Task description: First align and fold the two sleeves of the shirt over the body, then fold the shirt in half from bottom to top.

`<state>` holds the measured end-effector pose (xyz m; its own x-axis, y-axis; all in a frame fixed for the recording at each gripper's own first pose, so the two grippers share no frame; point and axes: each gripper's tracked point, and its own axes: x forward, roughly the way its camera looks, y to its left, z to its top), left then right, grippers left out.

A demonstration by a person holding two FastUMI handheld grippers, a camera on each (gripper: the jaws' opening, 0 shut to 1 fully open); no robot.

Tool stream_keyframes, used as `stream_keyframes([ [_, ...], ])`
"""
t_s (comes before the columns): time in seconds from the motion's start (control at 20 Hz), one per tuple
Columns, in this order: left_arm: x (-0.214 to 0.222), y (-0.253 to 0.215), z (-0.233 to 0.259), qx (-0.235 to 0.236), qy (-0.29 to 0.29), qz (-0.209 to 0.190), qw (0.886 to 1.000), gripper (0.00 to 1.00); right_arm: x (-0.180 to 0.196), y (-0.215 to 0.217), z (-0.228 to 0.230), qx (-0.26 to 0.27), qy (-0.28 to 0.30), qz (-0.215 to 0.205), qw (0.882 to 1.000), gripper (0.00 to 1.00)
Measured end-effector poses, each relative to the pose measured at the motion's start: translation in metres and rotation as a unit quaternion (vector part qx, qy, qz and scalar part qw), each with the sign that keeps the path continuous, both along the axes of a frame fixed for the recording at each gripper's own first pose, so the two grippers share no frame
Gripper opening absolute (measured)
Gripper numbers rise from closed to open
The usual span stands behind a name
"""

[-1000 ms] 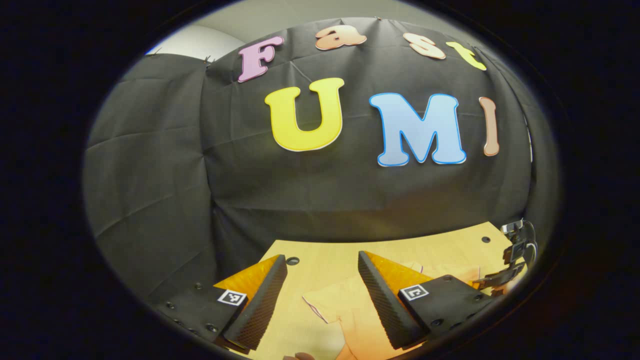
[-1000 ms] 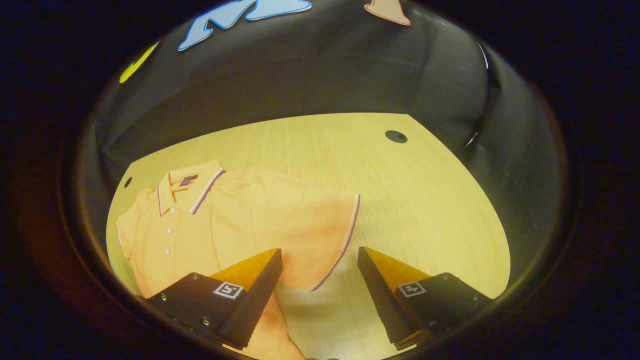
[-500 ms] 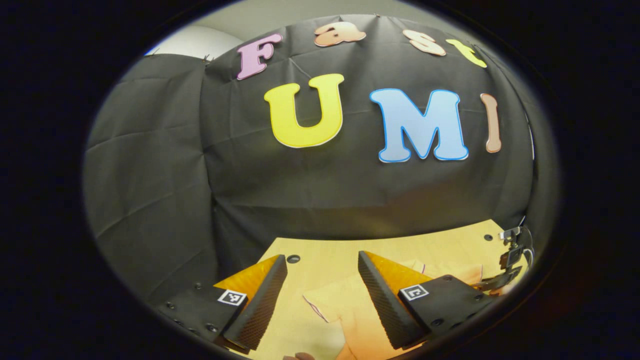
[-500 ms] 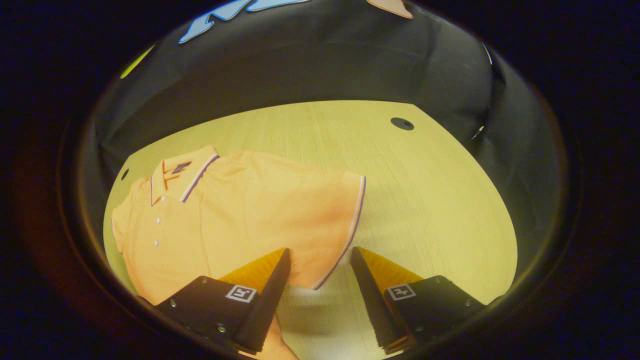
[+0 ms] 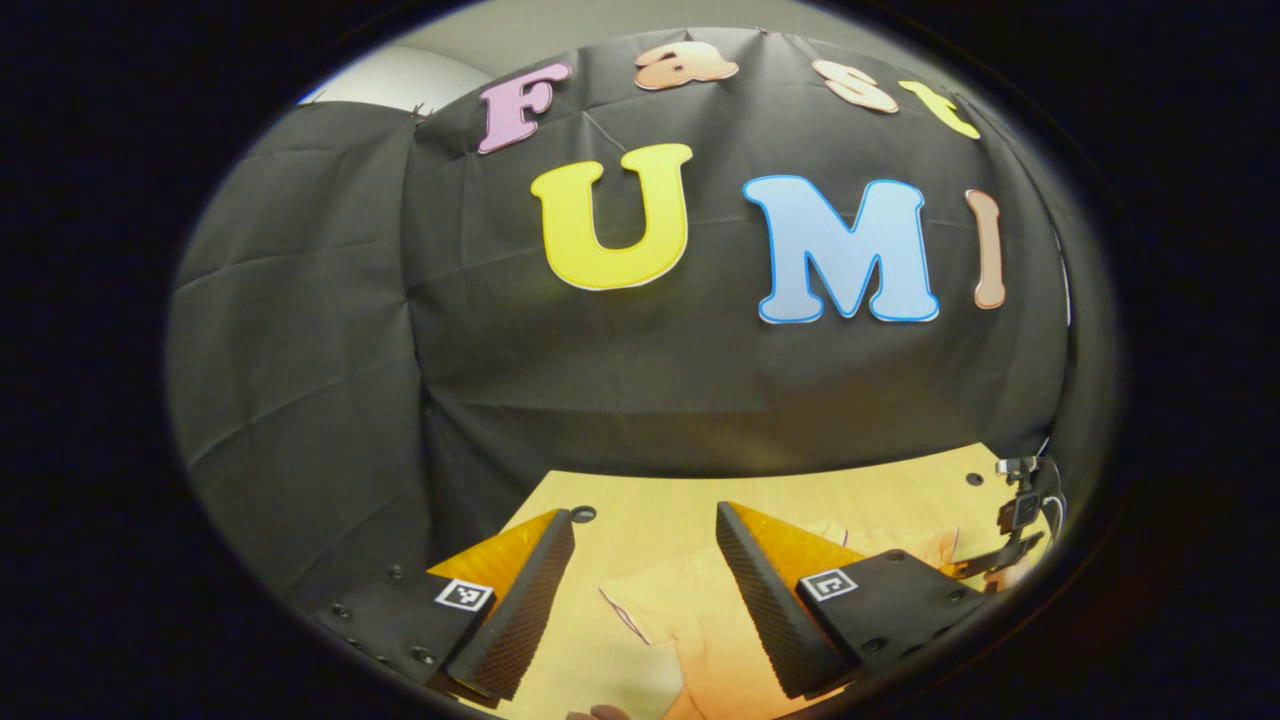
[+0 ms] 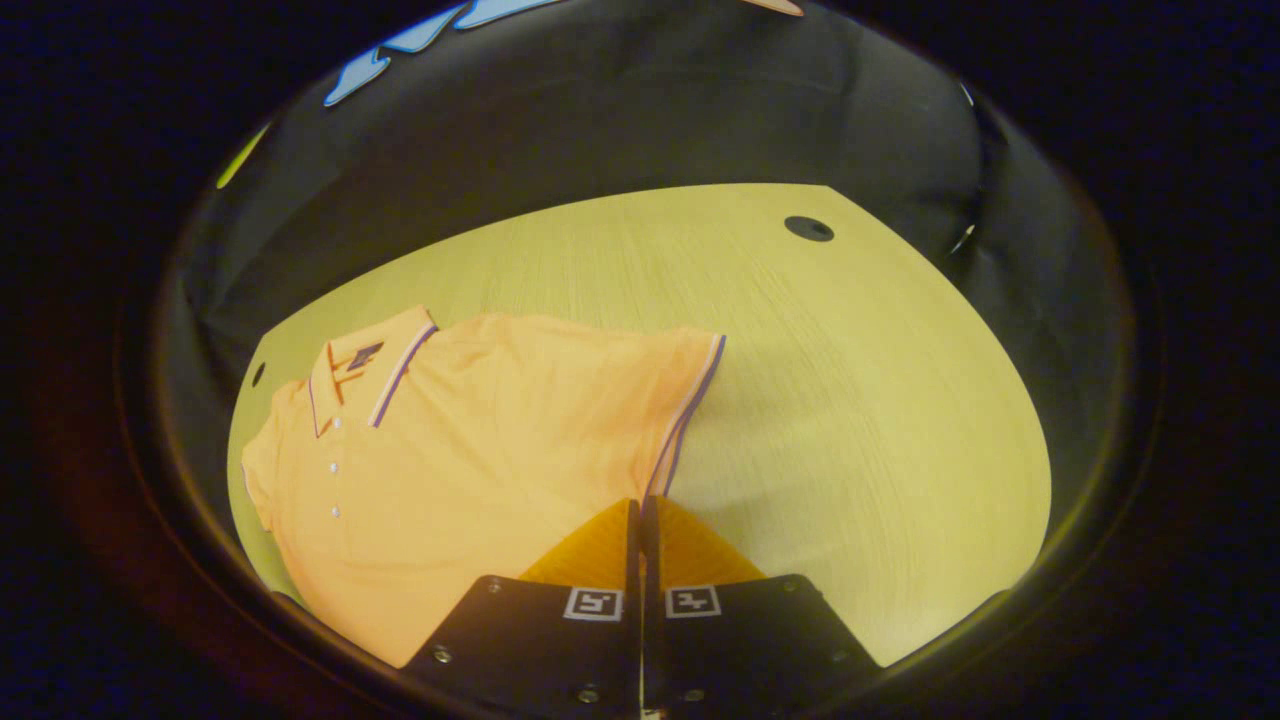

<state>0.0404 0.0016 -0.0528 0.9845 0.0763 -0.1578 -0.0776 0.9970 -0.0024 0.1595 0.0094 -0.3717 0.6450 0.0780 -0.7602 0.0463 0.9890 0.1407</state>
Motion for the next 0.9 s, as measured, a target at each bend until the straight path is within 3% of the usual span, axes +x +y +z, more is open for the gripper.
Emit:
stream_keyframes([
  [0.15, -0.001, 0.006, 0.0, 0.001, -0.001, 0.006, 1.0, 1.0, 0.007, 0.0, 0.012, -0.028, -0.014, 0.003, 1.0, 0.01],
  [0.2, -0.003, 0.008, 0.0, 0.002, -0.001, 0.008, 1.0, 0.96, 0.01, 0.002, 0.02, -0.035, -0.024, 0.008, 0.999, 0.01],
  [0.35, -0.004, 0.014, -0.005, -0.004, 0.001, 0.015, 1.0, 0.96, 0.023, 0.027, 0.041, -0.059, -0.052, 0.04, 0.996, 0.01],
  [0.5, -0.009, 0.022, -0.008, -0.008, 0.004, 0.023, 1.0, 1.0, 0.031, 0.063, 0.058, -0.086, -0.076, 0.094, 0.989, 0.01],
  [0.6, -0.013, 0.027, -0.01, -0.01, 0.005, 0.029, 1.0, 0.97, 0.031, 0.091, 0.059, -0.103, -0.084, 0.137, 0.982, 0.0],
  [0.8, -0.021, 0.043, -0.017, -0.009, 0.011, 0.046, 0.999, 0.92, 0.015, 0.139, 0.042, -0.131, -0.071, 0.212, 0.966, 0.01],
  [0.9, -0.025, 0.049, -0.021, -0.009, 0.014, 0.053, 0.998, 0.94, 0.003, 0.153, 0.029, -0.146, -0.057, 0.243, 0.957, 0.0],
])
